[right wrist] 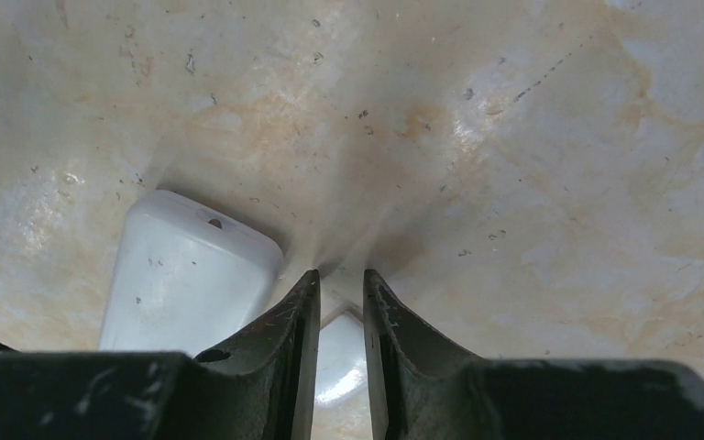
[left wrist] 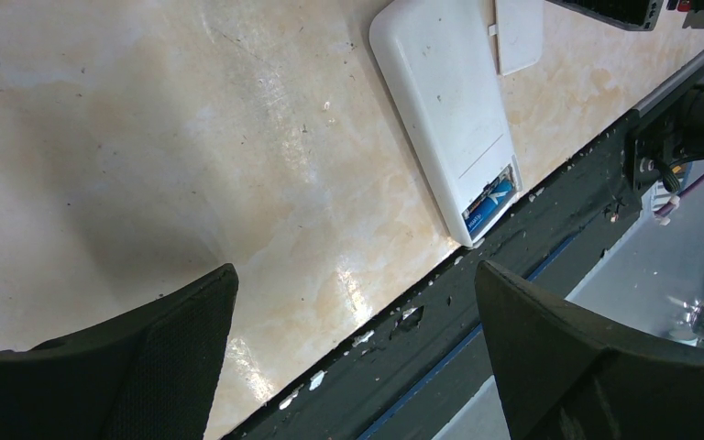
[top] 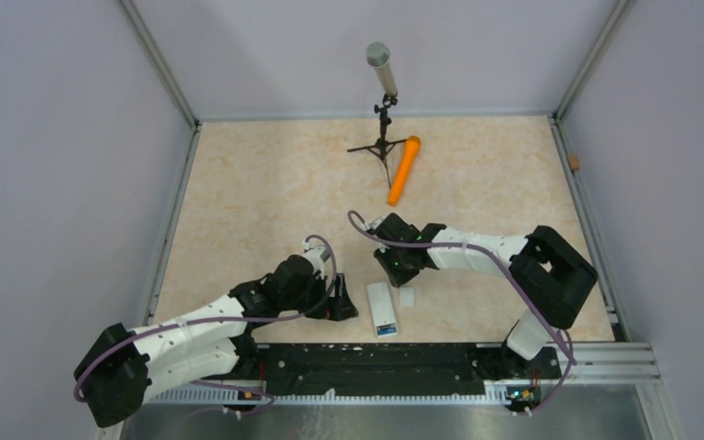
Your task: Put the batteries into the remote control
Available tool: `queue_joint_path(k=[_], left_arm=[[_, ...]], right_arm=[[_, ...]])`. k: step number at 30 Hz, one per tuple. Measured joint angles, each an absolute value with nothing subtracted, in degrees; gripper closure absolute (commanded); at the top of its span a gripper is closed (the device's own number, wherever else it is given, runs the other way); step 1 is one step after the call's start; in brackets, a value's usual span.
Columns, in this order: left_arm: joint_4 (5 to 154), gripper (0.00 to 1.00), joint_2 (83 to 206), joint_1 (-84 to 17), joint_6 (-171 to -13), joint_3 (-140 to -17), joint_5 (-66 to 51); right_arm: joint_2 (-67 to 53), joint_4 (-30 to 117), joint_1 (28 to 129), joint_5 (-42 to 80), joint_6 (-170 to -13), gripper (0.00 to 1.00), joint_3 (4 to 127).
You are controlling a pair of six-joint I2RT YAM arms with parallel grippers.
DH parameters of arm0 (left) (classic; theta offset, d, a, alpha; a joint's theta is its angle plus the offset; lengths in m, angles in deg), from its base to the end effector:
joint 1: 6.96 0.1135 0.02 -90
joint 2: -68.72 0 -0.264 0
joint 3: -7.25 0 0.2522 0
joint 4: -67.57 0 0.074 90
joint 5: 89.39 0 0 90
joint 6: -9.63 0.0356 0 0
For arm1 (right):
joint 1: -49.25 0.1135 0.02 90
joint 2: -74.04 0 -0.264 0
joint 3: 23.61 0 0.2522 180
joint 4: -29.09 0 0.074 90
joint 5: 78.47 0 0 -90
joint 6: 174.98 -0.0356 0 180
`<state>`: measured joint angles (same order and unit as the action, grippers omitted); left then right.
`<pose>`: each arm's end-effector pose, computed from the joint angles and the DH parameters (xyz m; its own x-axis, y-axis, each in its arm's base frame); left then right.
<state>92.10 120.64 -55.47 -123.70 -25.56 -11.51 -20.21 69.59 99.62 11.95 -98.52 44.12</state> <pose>0.1098 -0.1355 0.1637 -0.9042 0.0097 -0.4270 0.2922 0.7431 -0.6020 0.1963 0.2374 0.1633 -0.7516 -0.5405 -0.3780 -0.6130 0.7839 0.0980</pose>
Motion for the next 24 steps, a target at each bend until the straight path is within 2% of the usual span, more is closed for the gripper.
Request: queue_joint_path(k=[14,24], left_arm=[[91.8,0.01,122.1,-55.5,-123.7,-25.6,-11.6],[90.9,0.01,123.0,-55.5,-123.7,-25.6,-12.0]], right_arm=[[-20.6,71.2,103.2,3.5,-101.2,0.78,44.4],[-14.9,70.5,103.2,2.0,-105.3,0.79,38.3]])
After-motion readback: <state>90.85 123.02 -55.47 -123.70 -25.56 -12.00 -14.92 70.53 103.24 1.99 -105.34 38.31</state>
